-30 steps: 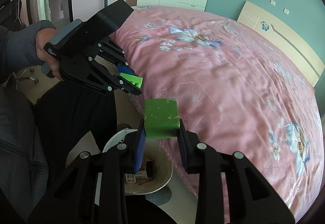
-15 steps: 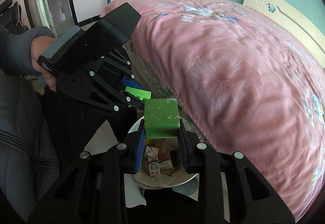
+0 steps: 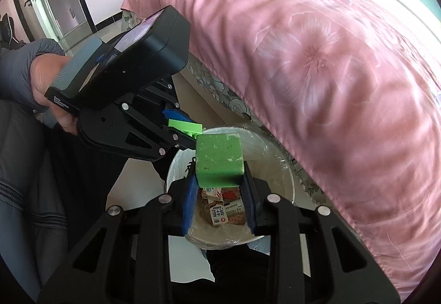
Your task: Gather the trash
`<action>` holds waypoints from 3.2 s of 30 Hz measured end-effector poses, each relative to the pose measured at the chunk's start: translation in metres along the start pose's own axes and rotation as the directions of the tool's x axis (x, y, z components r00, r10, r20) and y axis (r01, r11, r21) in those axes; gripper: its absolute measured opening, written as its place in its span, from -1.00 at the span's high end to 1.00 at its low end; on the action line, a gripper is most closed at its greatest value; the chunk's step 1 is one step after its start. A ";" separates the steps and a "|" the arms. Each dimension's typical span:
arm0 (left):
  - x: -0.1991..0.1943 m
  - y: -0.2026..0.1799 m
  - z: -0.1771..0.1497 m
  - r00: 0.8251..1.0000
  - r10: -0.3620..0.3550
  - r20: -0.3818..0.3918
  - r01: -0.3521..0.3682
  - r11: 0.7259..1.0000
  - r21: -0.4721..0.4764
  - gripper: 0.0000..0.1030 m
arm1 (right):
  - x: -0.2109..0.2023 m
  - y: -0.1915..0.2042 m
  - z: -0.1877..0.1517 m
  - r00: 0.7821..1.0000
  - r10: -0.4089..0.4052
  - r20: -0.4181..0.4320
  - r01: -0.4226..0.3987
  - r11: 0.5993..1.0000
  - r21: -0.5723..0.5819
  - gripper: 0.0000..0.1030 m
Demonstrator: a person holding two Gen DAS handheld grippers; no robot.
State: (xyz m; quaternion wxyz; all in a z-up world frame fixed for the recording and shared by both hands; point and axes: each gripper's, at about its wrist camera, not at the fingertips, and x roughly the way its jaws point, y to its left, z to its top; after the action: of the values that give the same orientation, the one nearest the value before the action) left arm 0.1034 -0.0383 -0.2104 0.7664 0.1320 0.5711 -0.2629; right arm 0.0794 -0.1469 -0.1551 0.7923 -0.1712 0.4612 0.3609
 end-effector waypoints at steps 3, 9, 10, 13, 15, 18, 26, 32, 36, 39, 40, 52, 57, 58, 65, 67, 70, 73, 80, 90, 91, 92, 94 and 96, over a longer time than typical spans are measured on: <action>0.011 0.004 0.001 1.000 0.005 -0.024 -0.005 1.000 -0.016 0.55 | 0.012 -0.005 0.002 1.000 -0.013 -0.025 0.013 1.000 0.028 0.40; 0.034 0.006 0.005 0.998 -0.017 -0.067 0.015 0.999 -0.035 0.55 | 0.033 -0.011 0.004 0.998 -0.007 -0.067 0.011 0.998 0.055 0.40; 0.039 0.006 0.005 0.997 -0.023 -0.076 0.020 0.999 -0.039 0.55 | 0.037 -0.011 0.006 0.997 -0.008 -0.073 0.013 0.998 0.058 0.40; 0.056 0.005 0.007 0.992 -0.047 -0.115 0.042 0.998 -0.051 0.55 | 0.048 -0.014 0.011 0.996 -0.014 -0.088 0.020 0.998 0.063 0.40; 0.066 0.002 0.007 0.987 -0.065 -0.145 0.058 0.997 -0.053 0.55 | 0.054 -0.017 0.013 0.995 -0.002 -0.098 0.009 0.997 0.072 0.43; 0.079 -0.002 0.009 0.982 -0.071 -0.173 0.064 0.997 -0.042 0.55 | 0.064 -0.021 0.014 0.993 0.006 -0.119 0.004 0.996 0.084 0.43; 0.108 -0.010 0.013 0.970 -0.084 -0.230 0.077 0.996 -0.038 0.55 | 0.084 -0.040 0.010 0.983 0.025 -0.184 0.006 0.986 0.167 -0.35; 0.122 -0.006 0.019 0.965 -0.084 -0.249 0.070 0.995 -0.064 -0.27 | 0.079 -0.048 0.002 0.982 0.006 -0.187 0.029 0.982 0.185 -0.64; 0.123 -0.006 0.019 0.965 -0.083 -0.248 0.068 0.995 -0.071 -0.61 | 0.077 -0.051 -0.002 0.984 0.009 -0.180 0.029 0.979 0.203 -0.64; 0.126 -0.008 0.017 0.964 -0.080 -0.255 0.068 0.996 -0.057 -0.68 | 0.079 -0.048 0.000 0.985 0.007 -0.172 0.028 0.979 0.201 -0.64; 0.124 -0.010 0.018 0.964 -0.075 -0.254 0.065 0.997 -0.051 -0.69 | 0.078 -0.047 0.000 0.986 0.011 -0.168 0.023 0.980 0.198 -0.64; 0.113 -0.009 0.020 0.970 -0.056 -0.236 0.045 0.998 -0.049 -0.74 | 0.070 -0.054 -0.007 0.988 -0.004 -0.157 0.036 0.978 0.205 -0.64; 0.104 -0.008 0.020 0.975 -0.050 -0.219 0.038 0.998 -0.058 -0.74 | 0.065 -0.052 -0.008 0.989 -0.014 -0.148 0.043 0.979 0.198 -0.64; 0.102 -0.008 0.020 0.976 -0.046 -0.215 0.034 0.997 -0.062 -0.74 | 0.064 -0.051 -0.007 0.989 -0.018 -0.145 0.047 0.979 0.197 -0.64; 0.093 -0.001 0.018 0.980 -0.027 -0.198 0.009 0.996 -0.090 -0.75 | 0.058 -0.050 -0.007 0.991 -0.030 -0.127 0.055 0.979 0.198 -0.64; 0.090 0.000 0.018 0.981 -0.023 -0.193 0.005 0.996 -0.093 -0.75 | 0.057 -0.050 -0.007 0.991 -0.036 -0.126 0.061 0.978 0.198 -0.64; 0.084 0.002 0.017 0.984 -0.014 -0.177 -0.004 0.995 -0.101 -0.75 | 0.053 -0.050 -0.008 0.992 -0.048 -0.117 0.071 0.977 0.201 -0.64; 0.076 0.005 0.017 0.987 -0.007 -0.162 -0.011 0.994 -0.108 -0.75 | 0.049 -0.051 -0.007 0.992 -0.065 -0.106 0.086 0.974 0.209 -0.64; 0.051 0.014 0.017 0.993 0.023 -0.119 -0.042 0.987 -0.156 -0.75 | 0.031 -0.052 -0.006 0.988 -0.134 -0.073 0.149 0.953 0.263 -0.66; -0.017 0.020 0.021 0.991 0.130 0.006 -0.125 0.961 -0.247 -0.75 | -0.030 -0.045 -0.003 0.944 -0.329 -0.024 0.301 0.829 0.472 -0.69; -0.027 0.020 0.022 0.988 0.152 0.025 -0.140 0.956 -0.258 -0.75 | -0.040 -0.043 -0.001 0.937 -0.350 -0.012 0.310 0.813 0.493 -0.69; -0.037 0.020 0.022 0.985 0.165 0.043 -0.148 0.952 -0.268 -0.75 | -0.050 -0.041 0.000 0.926 -0.377 0.000 0.322 0.790 0.522 -0.69; -0.055 0.018 0.023 0.979 0.191 0.072 -0.163 0.944 -0.288 -0.75 | -0.072 -0.038 -0.001 0.911 -0.413 0.009 0.331 0.744 0.580 -0.69; -0.072 0.017 0.023 0.973 0.208 0.104 -0.167 0.936 -0.308 -0.75 | -0.089 -0.036 0.001 0.900 -0.436 0.018 0.331 0.709 0.622 -0.69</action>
State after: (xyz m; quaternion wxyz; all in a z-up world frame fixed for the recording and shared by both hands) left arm 0.1161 -0.0170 -0.1366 0.8360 0.0511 0.5356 -0.1079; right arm 0.0778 -0.2077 -0.0805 0.8973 0.0289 0.4391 0.0340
